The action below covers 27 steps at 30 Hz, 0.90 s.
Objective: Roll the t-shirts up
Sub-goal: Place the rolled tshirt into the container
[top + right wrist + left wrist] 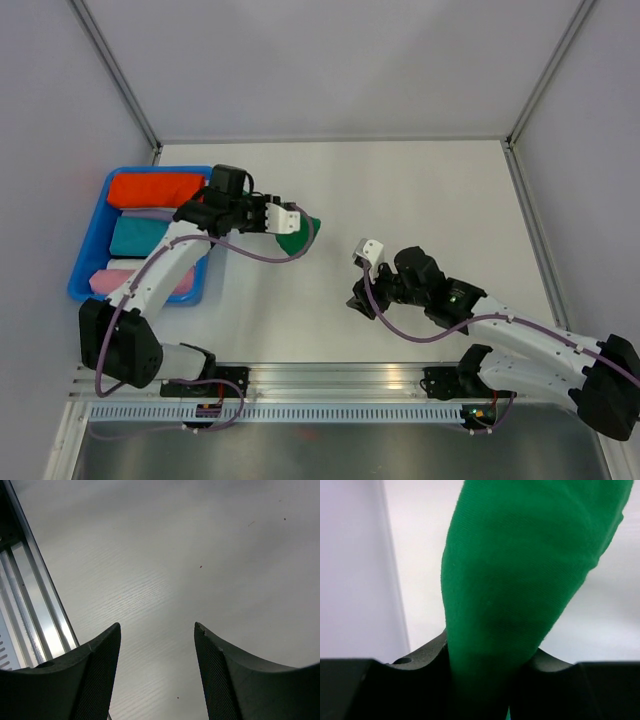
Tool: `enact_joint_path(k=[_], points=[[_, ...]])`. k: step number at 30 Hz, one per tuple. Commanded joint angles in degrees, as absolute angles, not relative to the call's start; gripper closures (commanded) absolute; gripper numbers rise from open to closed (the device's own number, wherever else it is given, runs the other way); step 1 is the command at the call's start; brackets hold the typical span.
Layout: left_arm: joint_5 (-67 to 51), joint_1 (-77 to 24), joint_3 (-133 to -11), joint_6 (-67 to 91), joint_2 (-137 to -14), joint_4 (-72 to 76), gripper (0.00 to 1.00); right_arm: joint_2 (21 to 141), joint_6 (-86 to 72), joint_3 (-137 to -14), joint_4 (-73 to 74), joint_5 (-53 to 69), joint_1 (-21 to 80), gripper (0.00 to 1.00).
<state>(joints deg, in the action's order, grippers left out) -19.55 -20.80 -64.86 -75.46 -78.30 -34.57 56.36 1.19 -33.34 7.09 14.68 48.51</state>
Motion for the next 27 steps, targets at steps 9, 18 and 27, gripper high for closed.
enact_joint_path(k=[9,18,27], points=[[-21.0,-0.5,-76.5,-80.8,-78.7,-35.9,0.98,61.5,0.2,-35.9,1.8,17.9,48.3,0.34],[-19.3,10.0,-68.5,-75.6,-80.2,-13.1,0.98,62.8,-2.6,-36.9,1.4,20.3,48.3,0.34],[-27.9,21.9,-71.7,-76.6,-86.6,-8.5,0.97,63.5,-5.1,-37.4,1.7,20.4,48.3,0.34]])
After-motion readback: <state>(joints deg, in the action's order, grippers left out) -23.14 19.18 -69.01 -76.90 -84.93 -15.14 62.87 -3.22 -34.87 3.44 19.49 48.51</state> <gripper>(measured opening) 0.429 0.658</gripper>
